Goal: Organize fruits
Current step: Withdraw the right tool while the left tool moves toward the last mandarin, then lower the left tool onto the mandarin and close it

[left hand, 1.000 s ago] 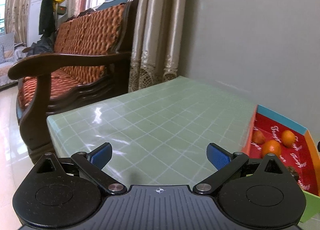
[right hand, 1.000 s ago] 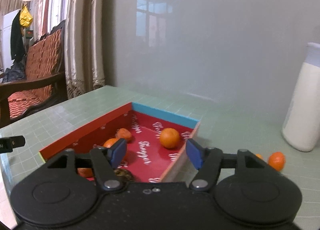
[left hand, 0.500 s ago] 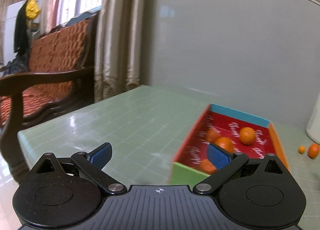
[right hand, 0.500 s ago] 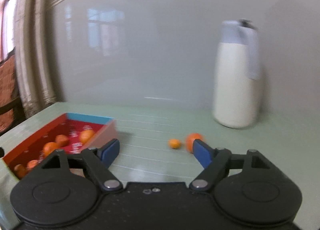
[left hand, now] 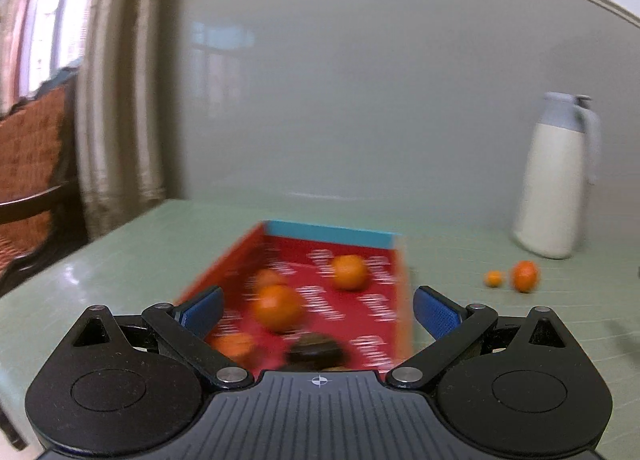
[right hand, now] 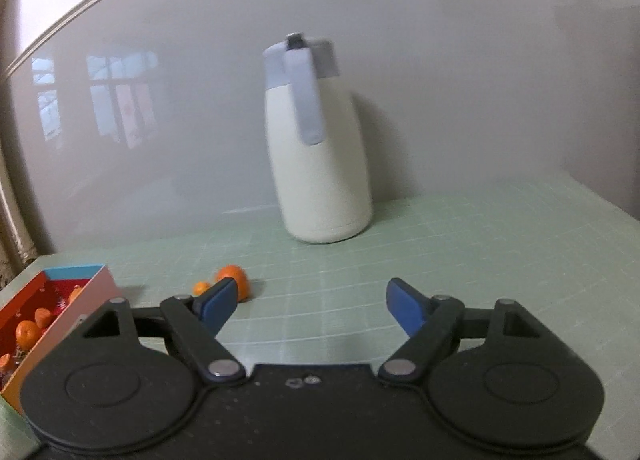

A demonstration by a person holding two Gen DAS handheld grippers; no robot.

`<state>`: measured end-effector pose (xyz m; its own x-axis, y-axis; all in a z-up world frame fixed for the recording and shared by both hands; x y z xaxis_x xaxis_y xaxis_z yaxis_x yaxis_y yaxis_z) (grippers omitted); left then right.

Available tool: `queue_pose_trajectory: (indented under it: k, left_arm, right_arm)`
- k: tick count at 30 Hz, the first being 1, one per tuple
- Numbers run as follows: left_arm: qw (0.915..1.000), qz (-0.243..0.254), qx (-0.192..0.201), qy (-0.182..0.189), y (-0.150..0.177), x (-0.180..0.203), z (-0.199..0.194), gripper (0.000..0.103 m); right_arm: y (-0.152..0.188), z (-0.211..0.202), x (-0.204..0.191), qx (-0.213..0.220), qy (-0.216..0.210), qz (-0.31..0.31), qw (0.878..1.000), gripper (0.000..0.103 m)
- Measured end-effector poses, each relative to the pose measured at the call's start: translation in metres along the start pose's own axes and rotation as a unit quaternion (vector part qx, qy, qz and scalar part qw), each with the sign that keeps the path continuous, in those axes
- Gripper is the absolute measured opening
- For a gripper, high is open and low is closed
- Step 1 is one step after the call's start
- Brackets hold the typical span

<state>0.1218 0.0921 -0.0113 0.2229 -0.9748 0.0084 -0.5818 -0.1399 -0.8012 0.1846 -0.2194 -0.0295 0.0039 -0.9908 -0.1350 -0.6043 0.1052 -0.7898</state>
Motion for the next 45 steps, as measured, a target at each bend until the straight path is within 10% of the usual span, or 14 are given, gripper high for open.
queue_pose_trajectory:
  k: [22,45]
  left_arm:
    - [0.9822,0.174,-0.009,0.072,-0.016,0.229,0.076,0.099]
    - [0.9787,0.173,-0.065,0.089,-0.029,0.272,0.144,0.084]
  right_arm:
    - [0.013,-0.020,0.091,0.021,0.092,0.053,0.994,0.081]
    - [0.023,-0.025,0.134,0.027,0.159,0.087,0.983,0.081]
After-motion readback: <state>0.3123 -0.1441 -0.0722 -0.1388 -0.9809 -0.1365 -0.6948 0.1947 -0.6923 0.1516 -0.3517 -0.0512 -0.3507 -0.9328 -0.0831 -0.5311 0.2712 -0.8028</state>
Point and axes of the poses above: each gripper's, at about its wrist camera, not at the fingertips, and z roughly the way its jaws point, x to its right, y to its underside, the point moved 8 cm from there along z, roughly the way its jaws point, and after that the axes turned 15 degrees about -x, right-handed, at the moved point
